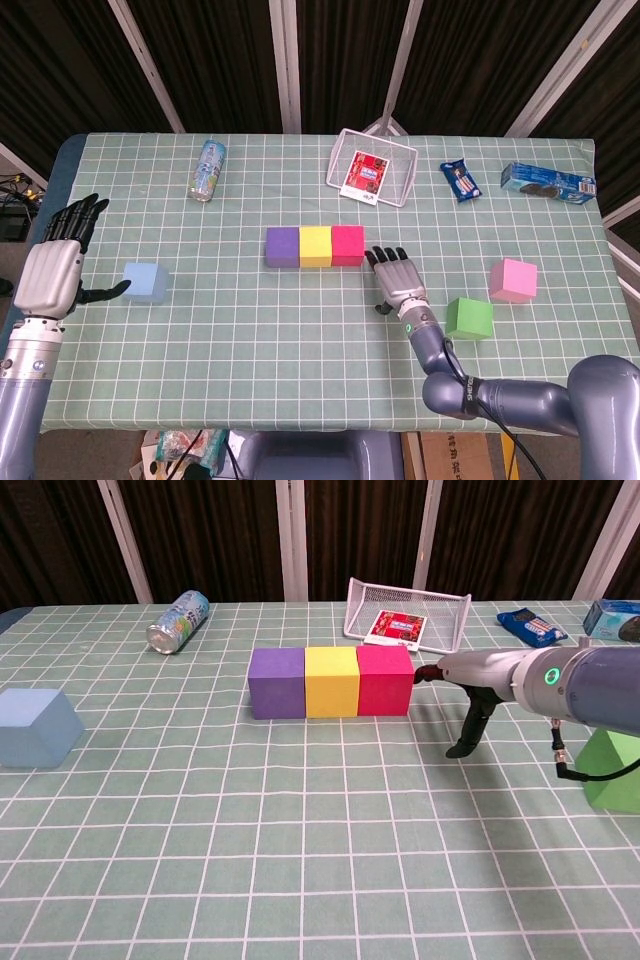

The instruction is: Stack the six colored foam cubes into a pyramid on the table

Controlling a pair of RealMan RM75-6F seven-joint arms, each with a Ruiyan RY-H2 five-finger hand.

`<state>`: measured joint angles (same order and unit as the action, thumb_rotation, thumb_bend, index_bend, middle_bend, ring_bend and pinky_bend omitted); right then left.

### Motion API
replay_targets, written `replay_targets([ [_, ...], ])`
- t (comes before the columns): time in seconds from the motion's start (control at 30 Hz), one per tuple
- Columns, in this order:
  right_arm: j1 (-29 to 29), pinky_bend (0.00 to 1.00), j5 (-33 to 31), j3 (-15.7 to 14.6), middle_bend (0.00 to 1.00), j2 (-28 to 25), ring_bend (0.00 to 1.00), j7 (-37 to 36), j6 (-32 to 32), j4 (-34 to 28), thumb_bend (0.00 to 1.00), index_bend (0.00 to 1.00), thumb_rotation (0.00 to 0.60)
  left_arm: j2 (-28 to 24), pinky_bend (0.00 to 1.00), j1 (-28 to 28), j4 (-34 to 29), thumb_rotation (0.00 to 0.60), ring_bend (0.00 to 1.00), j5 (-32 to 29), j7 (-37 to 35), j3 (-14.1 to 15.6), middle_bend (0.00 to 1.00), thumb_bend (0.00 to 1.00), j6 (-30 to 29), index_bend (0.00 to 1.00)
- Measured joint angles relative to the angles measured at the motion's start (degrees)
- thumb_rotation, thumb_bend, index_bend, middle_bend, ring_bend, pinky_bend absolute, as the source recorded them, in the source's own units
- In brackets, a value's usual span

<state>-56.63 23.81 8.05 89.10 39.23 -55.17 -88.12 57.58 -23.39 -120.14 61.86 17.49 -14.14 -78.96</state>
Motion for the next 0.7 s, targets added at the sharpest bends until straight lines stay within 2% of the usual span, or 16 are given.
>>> replay_targets([
  [0.23, 0.45, 0.0, 0.38, 0.06, 0.0, -0.44, 0.0, -0.23, -1.22, 0.08, 0.24, 0.0, 0.6, 0.27, 0.02, -0.13, 0.37, 0.6, 0.0, -0.18, 0.39, 0.1, 0.0, 0.05, 0.1, 0.0],
  [0.5, 2.87, 0.0, 3.12, 0.35, 0.0, -4.09, 0.0, -2.93, -3.35, -2.3, 0.24, 0.0, 0.6, 0.92, 0.02, -0.33, 0.95, 0.6, 0.0, -0.42, 1.15, 0.4, 0.0, 0.05, 0.25, 0.0],
  [0.7, 3.6, 0.0, 4.16, -0.14, 0.0, -5.45, 0.0, -3.32, -2.23, -3.05, 0.24, 0.0, 0.6, 1.45, 0.02, -0.58, 0.87, 0.6, 0.0, -0.37, 1.89, 0.34, 0.0, 0.05, -0.08, 0.0],
])
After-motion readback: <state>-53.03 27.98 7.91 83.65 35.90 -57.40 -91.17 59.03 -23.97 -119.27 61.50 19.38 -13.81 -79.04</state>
